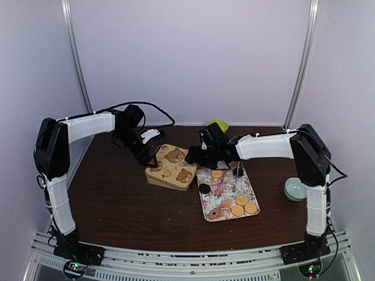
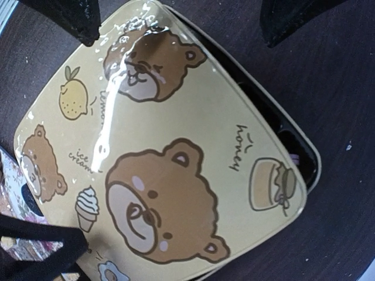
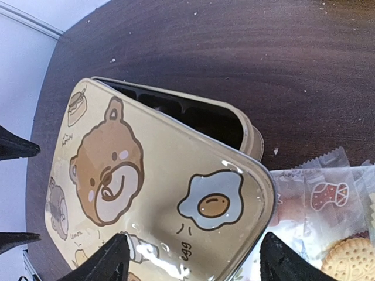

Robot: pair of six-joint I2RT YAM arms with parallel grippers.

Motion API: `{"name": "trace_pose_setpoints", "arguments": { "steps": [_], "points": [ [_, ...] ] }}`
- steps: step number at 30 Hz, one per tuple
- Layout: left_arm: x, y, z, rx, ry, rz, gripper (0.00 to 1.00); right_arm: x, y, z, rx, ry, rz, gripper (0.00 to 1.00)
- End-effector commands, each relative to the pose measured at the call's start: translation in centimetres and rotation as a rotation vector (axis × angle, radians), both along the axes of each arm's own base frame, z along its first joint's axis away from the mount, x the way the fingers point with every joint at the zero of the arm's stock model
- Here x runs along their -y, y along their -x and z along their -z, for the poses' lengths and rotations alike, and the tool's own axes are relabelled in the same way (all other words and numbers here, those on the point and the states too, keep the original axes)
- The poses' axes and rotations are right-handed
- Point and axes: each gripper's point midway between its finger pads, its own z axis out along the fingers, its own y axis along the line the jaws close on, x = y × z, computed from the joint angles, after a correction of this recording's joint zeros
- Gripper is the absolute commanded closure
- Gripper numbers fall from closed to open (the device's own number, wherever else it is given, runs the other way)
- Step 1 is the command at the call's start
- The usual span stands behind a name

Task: Pack the cookies
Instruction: Adjust the box lid on the packing box.

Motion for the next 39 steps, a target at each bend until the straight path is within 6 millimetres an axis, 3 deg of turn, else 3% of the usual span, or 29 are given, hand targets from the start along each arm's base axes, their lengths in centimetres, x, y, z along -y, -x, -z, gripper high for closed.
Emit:
{"name": "trace_pose_setpoints", "arguments": {
  "steps": [1, 13, 30, 34, 39],
  "points": [
    [-1.1, -2.6, -1.5, 0.02, 0.047, -0.082, 0.02, -1.7, -0.7, -0.5, 0.001, -0.041, -0.008, 0.24],
    [-1.0, -4.0, 2.3, -0.023, 0.006, -0.088, 0.02, -3.4, -2.8, -0.5, 0.004, -0.023, -0.004, 0.26],
    [0.3, -7.0, 0.8, 0.005, 0.028, -0.099, 0.02, -0.7, -5.5, 1.5, -0.003, 0.064, 0.032, 0.34],
    [0.3, -6.1, 0.0, -0.005, 0.035, -0.056, 0.02, -0.3, -6.2, 2.1, -0.011, 0.076, 0.033, 0.36],
    [-0.3, -2.5, -2.2, 0.005, 0.058, 0.046, 0.02, 0.1, -6.8, 2.6, -0.014, 0.089, 0.041, 0.36]
  ]
}}
